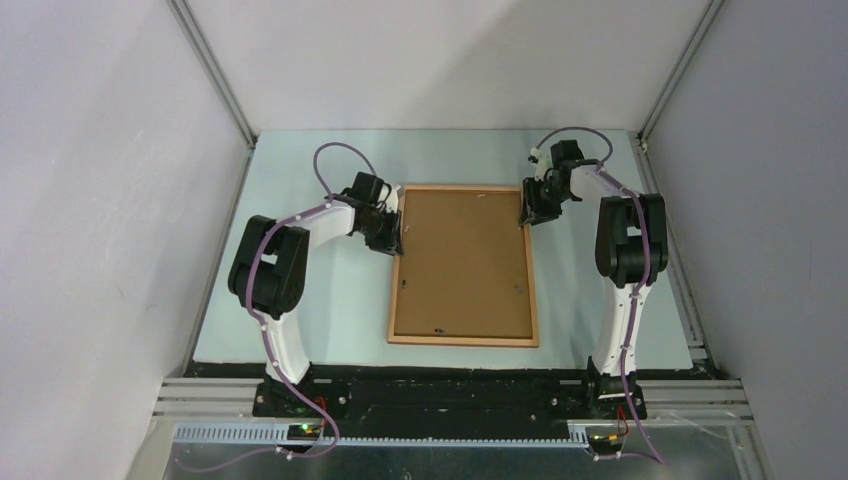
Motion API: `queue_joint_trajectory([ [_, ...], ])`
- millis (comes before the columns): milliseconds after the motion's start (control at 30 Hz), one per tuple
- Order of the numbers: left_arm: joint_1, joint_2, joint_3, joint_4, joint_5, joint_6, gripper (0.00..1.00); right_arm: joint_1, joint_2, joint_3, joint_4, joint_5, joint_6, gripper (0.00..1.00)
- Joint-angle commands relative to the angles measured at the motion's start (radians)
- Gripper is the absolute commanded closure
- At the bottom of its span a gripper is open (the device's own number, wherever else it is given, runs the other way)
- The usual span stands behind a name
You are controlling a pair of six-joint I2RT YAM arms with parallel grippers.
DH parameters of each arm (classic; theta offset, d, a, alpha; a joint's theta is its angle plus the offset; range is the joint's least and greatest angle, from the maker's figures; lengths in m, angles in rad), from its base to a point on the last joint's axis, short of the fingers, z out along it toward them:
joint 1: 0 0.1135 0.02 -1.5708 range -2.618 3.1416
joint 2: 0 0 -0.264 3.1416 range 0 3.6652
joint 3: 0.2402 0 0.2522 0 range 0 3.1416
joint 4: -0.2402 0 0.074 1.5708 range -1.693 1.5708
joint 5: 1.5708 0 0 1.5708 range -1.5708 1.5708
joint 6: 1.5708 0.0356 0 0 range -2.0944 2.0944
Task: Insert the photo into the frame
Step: Install the photo frame at the center of the board.
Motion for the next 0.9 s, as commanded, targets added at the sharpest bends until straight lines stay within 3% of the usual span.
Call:
queue_joint_trajectory([
  [0,0.000,-0.030,0.013,-0.001,0.055,0.033,1.00,0.010,0.030,0.036,-0.045,0.027,-0.035,0.58],
  [533,0.000,-0.032,0.014,0.000,0.056,0.031,1.00,0.000,0.038,0.058,-0.077,0.054,-0.088,0.59],
  [867,0.001,-0.032,0.013,-0.001,0.051,0.031,1.00,-0.072,-0.009,0.086,-0.068,-0.042,-0.023,0.52],
])
